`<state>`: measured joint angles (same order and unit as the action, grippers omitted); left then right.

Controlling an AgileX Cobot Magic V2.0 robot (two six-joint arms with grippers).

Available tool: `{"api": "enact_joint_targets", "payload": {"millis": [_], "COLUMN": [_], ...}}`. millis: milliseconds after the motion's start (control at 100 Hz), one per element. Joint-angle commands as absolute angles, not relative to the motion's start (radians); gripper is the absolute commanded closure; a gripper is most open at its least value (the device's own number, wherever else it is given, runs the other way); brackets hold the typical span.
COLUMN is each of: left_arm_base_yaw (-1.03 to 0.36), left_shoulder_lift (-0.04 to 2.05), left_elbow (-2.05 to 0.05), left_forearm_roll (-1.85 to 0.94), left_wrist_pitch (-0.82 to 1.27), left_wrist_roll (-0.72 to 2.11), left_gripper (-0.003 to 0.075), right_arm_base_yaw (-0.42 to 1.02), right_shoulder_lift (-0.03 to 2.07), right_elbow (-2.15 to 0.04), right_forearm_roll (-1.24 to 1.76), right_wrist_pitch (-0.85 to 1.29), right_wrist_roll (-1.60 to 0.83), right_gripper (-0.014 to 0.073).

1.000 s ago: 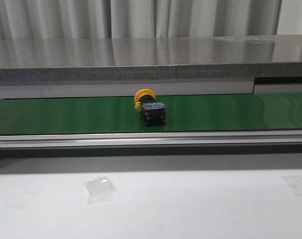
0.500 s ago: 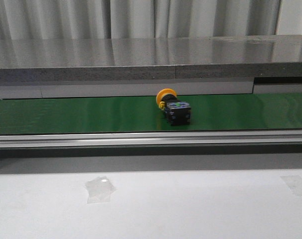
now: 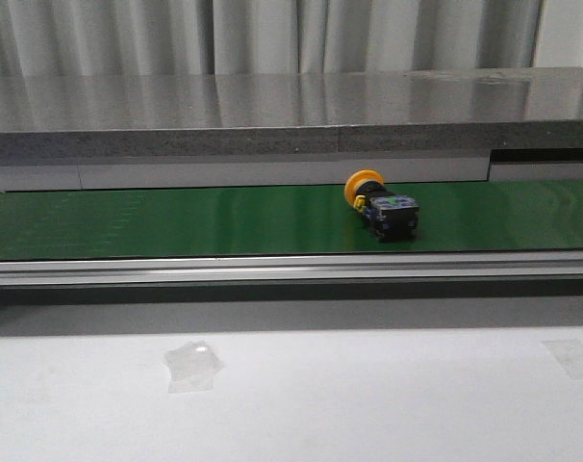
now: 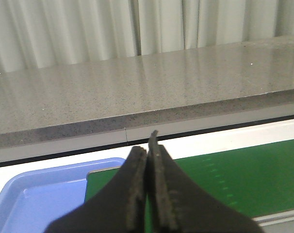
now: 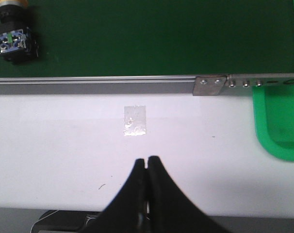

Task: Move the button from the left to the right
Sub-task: 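Move the right gripper over the belt toward the approaching button, then close the right gripper on the button at the belt's far end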

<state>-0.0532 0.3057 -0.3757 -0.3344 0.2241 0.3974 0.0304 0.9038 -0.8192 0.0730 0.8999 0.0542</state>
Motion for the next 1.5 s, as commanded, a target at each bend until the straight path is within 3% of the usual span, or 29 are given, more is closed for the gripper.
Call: {"api": "enact_joint_targets", "payload": {"millis": [0, 110, 180, 370, 470, 920, 1490], "left_arm_base_yaw": [-0.061, -0.061, -0.061, -0.061, -0.061, -0.061, -0.061], "left_shoulder_lift": [0.312, 0.312, 0.312, 0.312, 0.312, 0.312, 0.312], "left_elbow": [-0.405, -0.405, -0.405, -0.405, -0.405, -0.405, -0.405], "left_forearm_roll": [-0.347, -0.347, -0.347, -0.347, -0.347, -0.347, -0.347], "left_wrist_pitch": [0.144, 0.144, 0.144, 0.144, 0.144, 0.146, 0.146], "left_wrist_roll": [0.396, 0.396, 0.396, 0.396, 0.396, 0.396, 0.396], "left_gripper": [0.074, 0.074, 0.074, 0.074, 0.074, 0.074, 0.074], "right_arm_base_yaw": [0.031, 0.031, 0.031, 0.031, 0.031, 0.031, 0.057], "right_shoulder_lift": [0.918, 0.925, 0.925, 0.925, 0.925, 1.063, 1.435], "right_elbow": [-0.853, -0.853, -0.855, -0.855, -0.855, -0.914, -1.105], "right_forearm_roll": [0.082, 0.085, 0.085, 0.086, 0.087, 0.231, 0.23], "right_wrist_pitch": [0.868, 0.87, 0.868, 0.841, 0.81, 0.691, 0.641], "right_wrist_roll": [0.053, 0.053, 0.052, 0.052, 0.044, -0.273, -0.38], "right_gripper": [0.0661, 0.0641, 0.0571, 0.0169, 0.0046, 0.0043, 0.0043]}}
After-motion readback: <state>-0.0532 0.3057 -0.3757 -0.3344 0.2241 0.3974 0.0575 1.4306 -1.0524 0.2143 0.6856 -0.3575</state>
